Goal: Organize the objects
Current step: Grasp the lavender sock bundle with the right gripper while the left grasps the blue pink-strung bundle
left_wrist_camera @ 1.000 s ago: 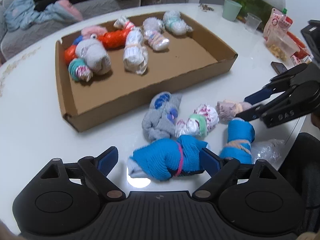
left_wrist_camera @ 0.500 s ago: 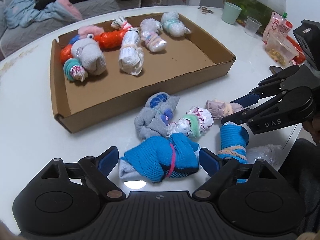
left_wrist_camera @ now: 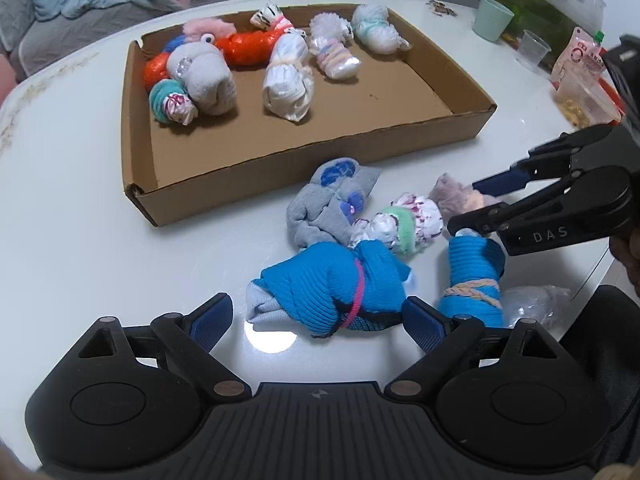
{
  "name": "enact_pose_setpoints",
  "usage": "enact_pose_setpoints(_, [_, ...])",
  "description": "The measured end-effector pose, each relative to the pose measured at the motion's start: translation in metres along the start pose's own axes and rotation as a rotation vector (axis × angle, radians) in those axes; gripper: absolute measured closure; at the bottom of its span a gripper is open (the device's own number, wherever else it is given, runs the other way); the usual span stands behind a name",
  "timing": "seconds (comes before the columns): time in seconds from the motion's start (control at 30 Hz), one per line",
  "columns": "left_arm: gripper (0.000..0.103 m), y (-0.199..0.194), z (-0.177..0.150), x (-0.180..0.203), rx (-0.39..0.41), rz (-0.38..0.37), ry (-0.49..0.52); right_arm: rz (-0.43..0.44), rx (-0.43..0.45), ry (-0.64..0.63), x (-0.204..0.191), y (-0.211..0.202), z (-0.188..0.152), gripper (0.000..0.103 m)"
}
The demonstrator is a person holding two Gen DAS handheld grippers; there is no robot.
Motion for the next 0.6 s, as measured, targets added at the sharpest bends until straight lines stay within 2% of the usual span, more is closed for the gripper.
enact_pose_setpoints(0.1, [0.008,0.003,0.004,0.0,0.001,-0.018,-0.022,-0.012,-0.002,-0.01,-0.004,0.001,0.004,0.059])
enact_pose_setpoints(0.27, [0.008,0.008,0.009,0.009,0.018,-0.007,-0.01,0.003,0.008,-0.001,-0.002,0.001,0.004,0.06])
enact_pose_setpoints(0.43, [0.011,0.014,0.011,0.009,0.025,-0.015,-0.024,0.017,0.022,0.042,0.003,-0.002,0.0,0.076])
enact_pose_setpoints(0.6, [0.022,0.013,0.013,0.01,0.035,-0.018,-0.022,0.031,0.023,0.064,0.015,0.0,0.001,0.078])
Point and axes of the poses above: each gripper's, at about its wrist camera, not at the fingertips, and y roughly the way its jaws point, x to its right, z to its top, the point moved 5 cm from there along y, roughly the way its jaws point, and after that the axes turned 10 degrees about -x, right-handed, at the moved point
